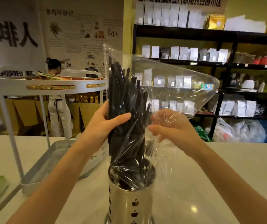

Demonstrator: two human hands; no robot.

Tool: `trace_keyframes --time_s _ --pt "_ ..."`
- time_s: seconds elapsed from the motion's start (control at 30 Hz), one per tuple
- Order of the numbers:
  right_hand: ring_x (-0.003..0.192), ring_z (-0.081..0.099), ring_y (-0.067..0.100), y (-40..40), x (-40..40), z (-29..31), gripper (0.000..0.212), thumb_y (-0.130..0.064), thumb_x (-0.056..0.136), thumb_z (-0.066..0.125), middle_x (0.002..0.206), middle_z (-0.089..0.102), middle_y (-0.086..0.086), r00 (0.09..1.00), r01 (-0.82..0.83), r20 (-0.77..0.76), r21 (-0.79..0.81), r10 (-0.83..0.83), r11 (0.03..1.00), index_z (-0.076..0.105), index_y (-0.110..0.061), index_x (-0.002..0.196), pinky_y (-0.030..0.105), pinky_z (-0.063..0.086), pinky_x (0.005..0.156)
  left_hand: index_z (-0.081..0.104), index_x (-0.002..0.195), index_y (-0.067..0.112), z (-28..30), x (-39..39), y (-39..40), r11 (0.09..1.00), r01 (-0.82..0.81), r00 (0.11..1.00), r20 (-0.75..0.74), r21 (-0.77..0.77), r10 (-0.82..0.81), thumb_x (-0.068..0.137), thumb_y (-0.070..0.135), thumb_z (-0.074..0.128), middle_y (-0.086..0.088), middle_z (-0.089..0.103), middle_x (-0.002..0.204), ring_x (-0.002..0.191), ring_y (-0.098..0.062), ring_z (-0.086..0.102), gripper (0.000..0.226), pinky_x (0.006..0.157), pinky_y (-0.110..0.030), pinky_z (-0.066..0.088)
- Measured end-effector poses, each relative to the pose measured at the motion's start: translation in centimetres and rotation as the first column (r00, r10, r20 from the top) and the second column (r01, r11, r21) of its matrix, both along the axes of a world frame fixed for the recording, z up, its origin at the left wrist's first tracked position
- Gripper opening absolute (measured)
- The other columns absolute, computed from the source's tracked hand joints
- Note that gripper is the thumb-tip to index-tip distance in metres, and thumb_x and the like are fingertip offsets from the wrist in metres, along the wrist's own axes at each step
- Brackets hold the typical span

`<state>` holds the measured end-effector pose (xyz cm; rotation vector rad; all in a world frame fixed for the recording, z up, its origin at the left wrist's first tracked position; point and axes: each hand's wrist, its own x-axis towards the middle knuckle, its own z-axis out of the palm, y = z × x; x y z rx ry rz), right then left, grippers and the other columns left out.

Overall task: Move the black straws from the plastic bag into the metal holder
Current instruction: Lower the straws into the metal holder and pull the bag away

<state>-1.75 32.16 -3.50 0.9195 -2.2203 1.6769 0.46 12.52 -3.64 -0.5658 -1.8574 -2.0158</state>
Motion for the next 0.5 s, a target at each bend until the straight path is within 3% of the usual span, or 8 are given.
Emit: trace_keyframes --time_s 0.13,0.3,0.5 --pt "0.068 0.07 0.008 0.0 0.0 0.1 0.019 0.001 0.077 0.068 0.08 0.071 0.0 0.999 -0.048 0.027 0.018 0.047 0.999 0.064 -0.011 0.091 0.016 0.054 0.059 0.056 0.097 0.034 -0.1 0.1 0.1 0.999 0.038 0.999 0.015 -0.013 -0.038 0.065 0.024 0.062 0.008 0.068 0.093 0.08 -0.005 0.069 0.034 0.064 -0.017 0.054" --pt "0.069 0.071 0.012 0.5 -0.7 0.3 0.021 0.007 0.076 0.066 0.079 0.073 0.005 0.997 -0.053 0.053 -0.018 0.054 0.998 0.065 -0.002 0.095 0.021 0.056 0.058 0.056 0.096 0.034 -0.8 -0.1 1.0 1.0 0.017 0.999 0.029 -0.006 -0.016 0.072 0.024 0.06 0.006 0.068 0.095 0.085 -0.008 0.068 0.026 0.074 -0.025 0.055" --pt "0.068 0.071 0.014 0.0 -0.7 0.1 0.026 0.005 0.076 0.066 0.072 0.074 -0.002 0.997 -0.055 0.057 -0.002 0.055 0.998 0.068 -0.02 0.082 0.029 0.06 0.064 0.056 0.096 0.035 -1.2 0.0 1.4 0.997 -0.007 0.996 0.086 -0.075 0.013 0.077 0.028 0.058 0.008 0.068 0.098 0.088 -0.007 0.067 0.021 0.086 -0.031 0.051"
